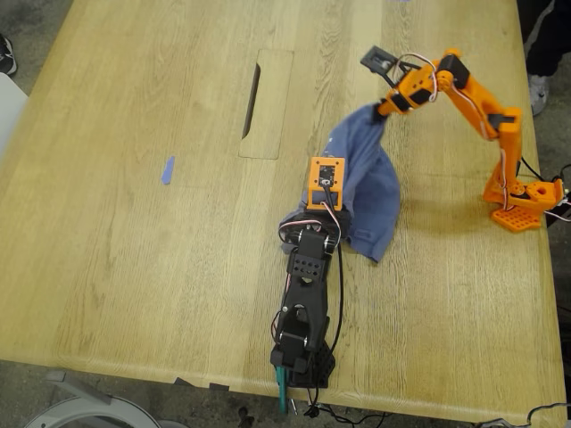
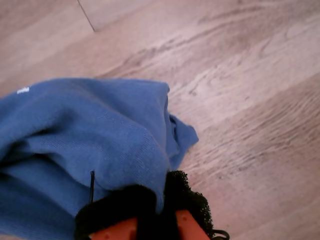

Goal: Fold a T-shirt

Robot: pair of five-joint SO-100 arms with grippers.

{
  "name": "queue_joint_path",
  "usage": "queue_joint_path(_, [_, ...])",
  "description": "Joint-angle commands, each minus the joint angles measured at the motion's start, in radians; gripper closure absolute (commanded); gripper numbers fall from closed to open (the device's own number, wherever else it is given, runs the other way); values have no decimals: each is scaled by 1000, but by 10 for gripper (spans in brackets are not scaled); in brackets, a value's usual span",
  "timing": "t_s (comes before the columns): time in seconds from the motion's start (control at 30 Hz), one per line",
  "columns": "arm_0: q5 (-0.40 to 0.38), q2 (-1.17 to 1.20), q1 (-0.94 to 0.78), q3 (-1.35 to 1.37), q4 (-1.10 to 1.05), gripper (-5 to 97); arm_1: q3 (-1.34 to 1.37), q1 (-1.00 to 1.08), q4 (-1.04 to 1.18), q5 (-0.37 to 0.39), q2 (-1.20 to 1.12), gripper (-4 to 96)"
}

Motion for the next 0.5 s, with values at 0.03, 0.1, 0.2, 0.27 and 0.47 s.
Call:
queue_joint_path(0.03, [-18, 51, 64, -3, -58, 920, 347, -11, -103, 2, 265, 913])
queue_joint_path(0.1, [-18, 51, 95, 55, -100, 920, 538, -29, -167, 5, 376, 913])
queue_joint_path(0.2, [-18, 51, 152, 144, -152, 920, 842, -55, -265, 8, 557, 913])
queue_joint_path(0.27, [-29, 49, 213, 201, -198, 920, 1020, -60, -336, 6, 663, 913])
queue_joint_path(0.47, [-49, 40, 377, 390, -367, 920, 1384, -63, -509, 5, 873, 913])
